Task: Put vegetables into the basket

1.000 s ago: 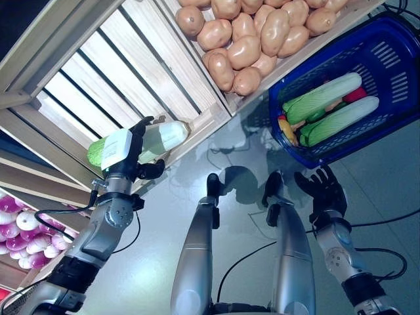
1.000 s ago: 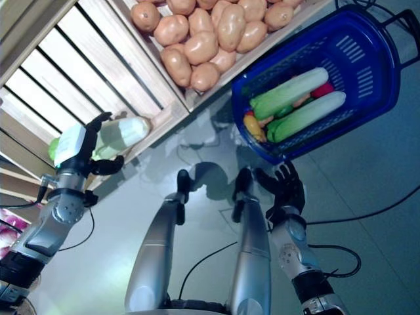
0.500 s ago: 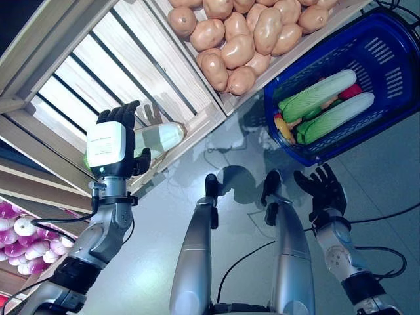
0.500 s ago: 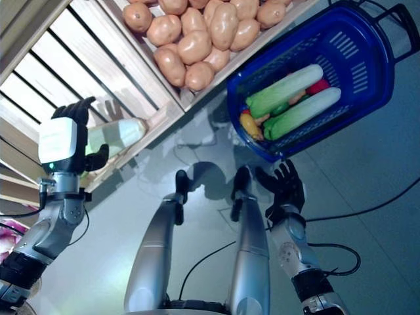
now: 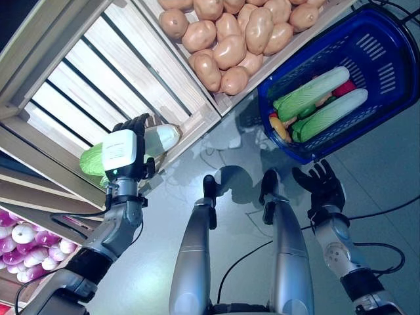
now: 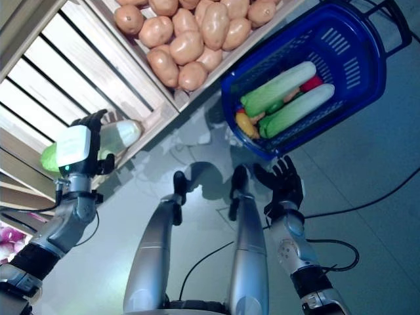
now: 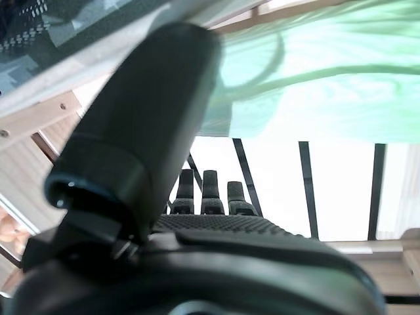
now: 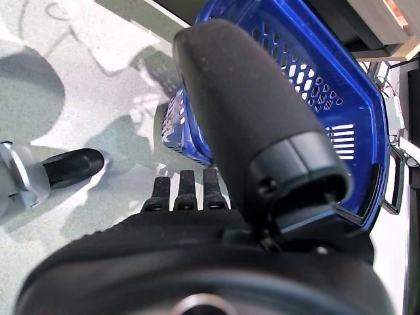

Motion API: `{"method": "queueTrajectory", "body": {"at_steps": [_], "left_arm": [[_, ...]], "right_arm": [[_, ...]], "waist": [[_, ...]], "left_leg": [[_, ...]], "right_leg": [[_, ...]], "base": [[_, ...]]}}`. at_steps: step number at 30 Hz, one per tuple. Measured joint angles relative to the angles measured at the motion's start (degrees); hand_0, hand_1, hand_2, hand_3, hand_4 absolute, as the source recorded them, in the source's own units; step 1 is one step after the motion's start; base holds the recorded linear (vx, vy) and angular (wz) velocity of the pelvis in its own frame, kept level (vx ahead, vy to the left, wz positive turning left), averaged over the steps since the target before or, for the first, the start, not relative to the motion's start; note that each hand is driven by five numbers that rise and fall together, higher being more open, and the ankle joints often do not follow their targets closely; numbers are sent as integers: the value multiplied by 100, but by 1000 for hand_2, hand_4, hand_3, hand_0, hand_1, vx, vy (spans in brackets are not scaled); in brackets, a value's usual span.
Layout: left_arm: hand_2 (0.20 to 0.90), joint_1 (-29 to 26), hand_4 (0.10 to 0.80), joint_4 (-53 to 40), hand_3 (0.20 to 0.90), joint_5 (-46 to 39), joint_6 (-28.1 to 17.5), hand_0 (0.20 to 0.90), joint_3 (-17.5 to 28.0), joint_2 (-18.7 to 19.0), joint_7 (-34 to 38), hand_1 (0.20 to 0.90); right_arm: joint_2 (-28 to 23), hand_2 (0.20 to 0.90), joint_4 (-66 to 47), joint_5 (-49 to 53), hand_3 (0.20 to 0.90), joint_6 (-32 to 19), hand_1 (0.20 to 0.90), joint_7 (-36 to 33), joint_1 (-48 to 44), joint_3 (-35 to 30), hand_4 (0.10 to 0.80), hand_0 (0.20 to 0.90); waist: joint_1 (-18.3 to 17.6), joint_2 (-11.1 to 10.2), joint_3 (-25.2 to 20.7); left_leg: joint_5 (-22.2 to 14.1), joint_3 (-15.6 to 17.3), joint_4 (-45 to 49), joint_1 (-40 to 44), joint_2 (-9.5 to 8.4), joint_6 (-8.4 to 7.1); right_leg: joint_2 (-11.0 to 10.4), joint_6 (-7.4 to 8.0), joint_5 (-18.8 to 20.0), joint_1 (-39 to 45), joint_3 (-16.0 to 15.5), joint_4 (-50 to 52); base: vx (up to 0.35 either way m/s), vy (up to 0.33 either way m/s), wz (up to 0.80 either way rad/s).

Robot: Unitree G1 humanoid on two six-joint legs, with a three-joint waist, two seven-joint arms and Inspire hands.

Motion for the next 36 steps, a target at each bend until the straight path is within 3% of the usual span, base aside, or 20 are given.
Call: {"method": "queueTrajectory", "body": {"at_steps": [10,14,19,26,36], "left_arm": [[900,-171,800,321,900,-231,13,900,-51,-17,-75,900],[900,-430,800,580,900,-377,5,900,-60,-201,-155,900],[900,-668,800,781,900,-845,-101,900,-33,-185,-757,900],[900,-1014,800,978,900,-1763,-224,900,-25,167,-1939,900],[900,-1188,800,1194,900,-2141,-423,900,-46,249,-1890,900]], "right_arm": [[4,900,10,-13,900,89,900,0,-153,181,800,900],[42,900,53,-25,900,183,900,0,-255,201,800,900],[41,900,182,-54,900,257,900,0,-364,199,800,900],[41,900,238,-223,900,403,900,0,-421,197,800,900],[45,900,467,-223,900,428,900,2,-657,207,800,900]], "waist": [[-141,-21,0],[-158,-31,0],[-168,-36,-2],[-195,-40,-3],[-208,-51,-4]], "left_leg": [[-53,17,136,-62,3,28],[-91,65,177,-66,3,85],[-100,112,231,-66,-3,105],[-134,155,282,-105,-11,159],[-172,241,309,-104,-19,217]], "right_leg": [[10,4,51,6,20,-44],[12,53,79,8,51,-48],[43,108,107,6,168,-53],[46,185,170,4,207,-137],[48,202,186,-5,299,-163]], "base": [[0,0,0],[6,10,-5],[0,13,-3],[0,24,-3],[-3,6,-2]]}}
